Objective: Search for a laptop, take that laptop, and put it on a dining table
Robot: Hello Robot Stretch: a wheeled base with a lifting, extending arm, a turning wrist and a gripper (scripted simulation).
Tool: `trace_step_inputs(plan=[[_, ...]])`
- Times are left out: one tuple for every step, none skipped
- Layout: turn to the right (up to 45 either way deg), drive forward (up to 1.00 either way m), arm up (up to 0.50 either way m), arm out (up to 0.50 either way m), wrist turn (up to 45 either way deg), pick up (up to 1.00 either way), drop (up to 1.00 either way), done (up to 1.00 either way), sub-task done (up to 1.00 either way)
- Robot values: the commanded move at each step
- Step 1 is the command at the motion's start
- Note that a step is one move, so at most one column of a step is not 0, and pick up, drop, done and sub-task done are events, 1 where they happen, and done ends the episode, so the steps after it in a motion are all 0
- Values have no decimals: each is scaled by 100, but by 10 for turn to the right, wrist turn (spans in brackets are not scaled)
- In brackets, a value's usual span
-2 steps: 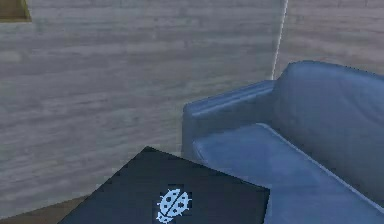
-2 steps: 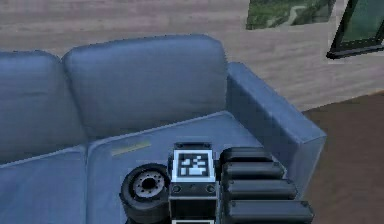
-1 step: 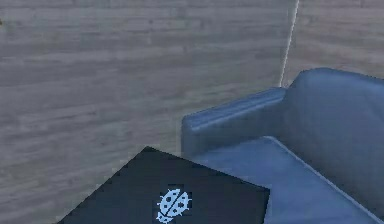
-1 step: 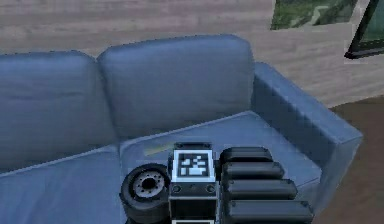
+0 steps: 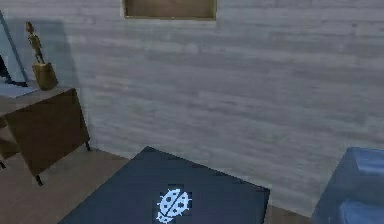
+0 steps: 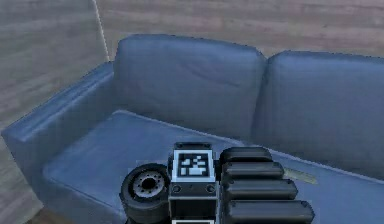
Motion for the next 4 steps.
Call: trace_step_inputs(plan=[[-450, 0, 0, 0, 0, 0, 0, 0, 0], [-210, 0, 0, 0, 0, 0, 0, 0, 0], [0, 25, 0, 0, 0, 0, 0, 0, 0], [0, 35, 0, 0, 0, 0, 0, 0, 0]])
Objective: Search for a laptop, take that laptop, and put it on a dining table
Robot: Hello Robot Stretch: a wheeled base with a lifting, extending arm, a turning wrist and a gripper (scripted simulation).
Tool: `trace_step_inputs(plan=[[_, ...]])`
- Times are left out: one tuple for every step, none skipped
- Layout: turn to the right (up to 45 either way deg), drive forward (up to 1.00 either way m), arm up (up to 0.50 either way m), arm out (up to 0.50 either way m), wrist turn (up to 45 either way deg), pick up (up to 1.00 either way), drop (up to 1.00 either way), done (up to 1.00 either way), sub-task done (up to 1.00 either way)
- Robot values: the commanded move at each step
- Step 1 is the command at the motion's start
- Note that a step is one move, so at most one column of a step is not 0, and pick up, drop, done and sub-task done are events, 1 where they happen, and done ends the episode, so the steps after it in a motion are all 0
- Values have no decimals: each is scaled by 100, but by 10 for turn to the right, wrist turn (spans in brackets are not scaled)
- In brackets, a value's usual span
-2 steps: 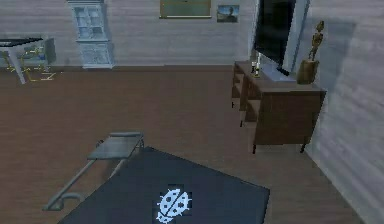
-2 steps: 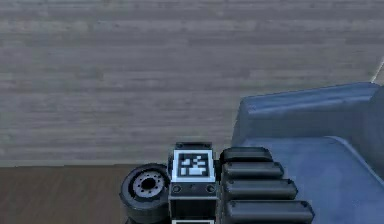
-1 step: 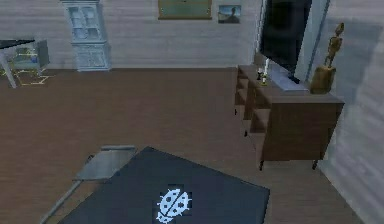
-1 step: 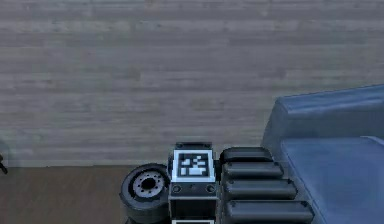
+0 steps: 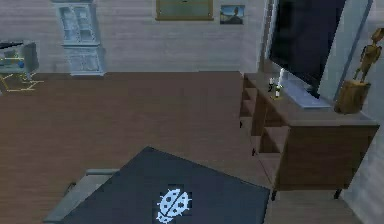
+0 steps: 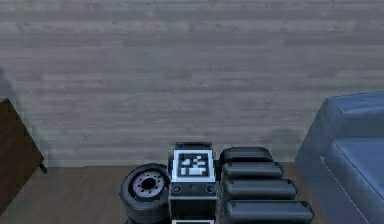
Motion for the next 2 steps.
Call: trace_step_inputs(plan=[[0, 100, 0, 0, 0, 0, 0, 0, 0], [60, 0, 0, 0, 0, 0, 0, 0, 0]])
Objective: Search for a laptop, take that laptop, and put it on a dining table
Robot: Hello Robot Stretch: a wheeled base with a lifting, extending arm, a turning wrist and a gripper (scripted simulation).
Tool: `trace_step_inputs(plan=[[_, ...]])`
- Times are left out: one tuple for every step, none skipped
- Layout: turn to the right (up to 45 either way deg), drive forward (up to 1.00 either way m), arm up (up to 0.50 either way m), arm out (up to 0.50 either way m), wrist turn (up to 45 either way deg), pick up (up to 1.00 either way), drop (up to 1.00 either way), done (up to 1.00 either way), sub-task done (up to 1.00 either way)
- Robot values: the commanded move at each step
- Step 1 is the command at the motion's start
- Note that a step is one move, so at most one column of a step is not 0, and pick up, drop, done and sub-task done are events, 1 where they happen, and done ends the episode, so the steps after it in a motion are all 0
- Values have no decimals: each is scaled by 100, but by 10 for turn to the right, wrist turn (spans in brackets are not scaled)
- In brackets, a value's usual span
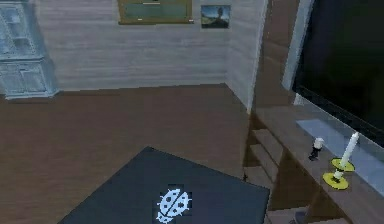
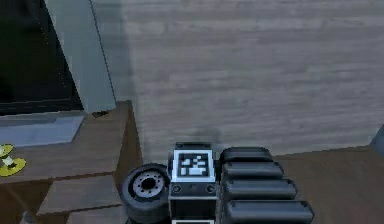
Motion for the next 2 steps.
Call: trace_step_inputs(plan=[[0, 80, 0, 0, 0, 0, 0, 0, 0], [-450, 0, 0, 0, 0, 0, 0, 0, 0]])
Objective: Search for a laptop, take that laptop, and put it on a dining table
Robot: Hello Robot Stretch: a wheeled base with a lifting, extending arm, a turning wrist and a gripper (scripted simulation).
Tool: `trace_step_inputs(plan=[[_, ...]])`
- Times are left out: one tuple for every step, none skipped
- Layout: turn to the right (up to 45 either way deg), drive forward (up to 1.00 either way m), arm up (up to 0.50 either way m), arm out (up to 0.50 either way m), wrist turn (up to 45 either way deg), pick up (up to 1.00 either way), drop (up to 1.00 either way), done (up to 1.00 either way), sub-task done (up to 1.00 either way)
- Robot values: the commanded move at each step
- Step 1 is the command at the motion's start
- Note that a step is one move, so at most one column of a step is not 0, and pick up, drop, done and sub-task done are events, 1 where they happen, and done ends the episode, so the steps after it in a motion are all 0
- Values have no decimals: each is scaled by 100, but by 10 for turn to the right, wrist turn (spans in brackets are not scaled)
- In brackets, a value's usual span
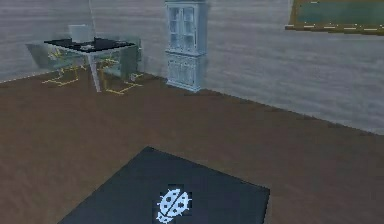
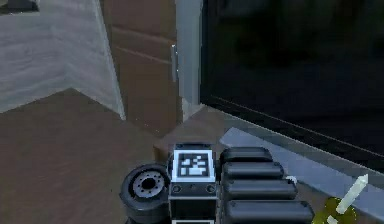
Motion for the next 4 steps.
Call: trace_step_inputs(plan=[[-270, 0, 0, 0, 0, 0, 0, 0, 0], [0, 50, 0, 0, 0, 0, 0, 0, 0], [-90, 0, 0, 0, 0, 0, 0, 0, 0], [0, 100, 0, 0, 0, 0, 0, 0, 0]])
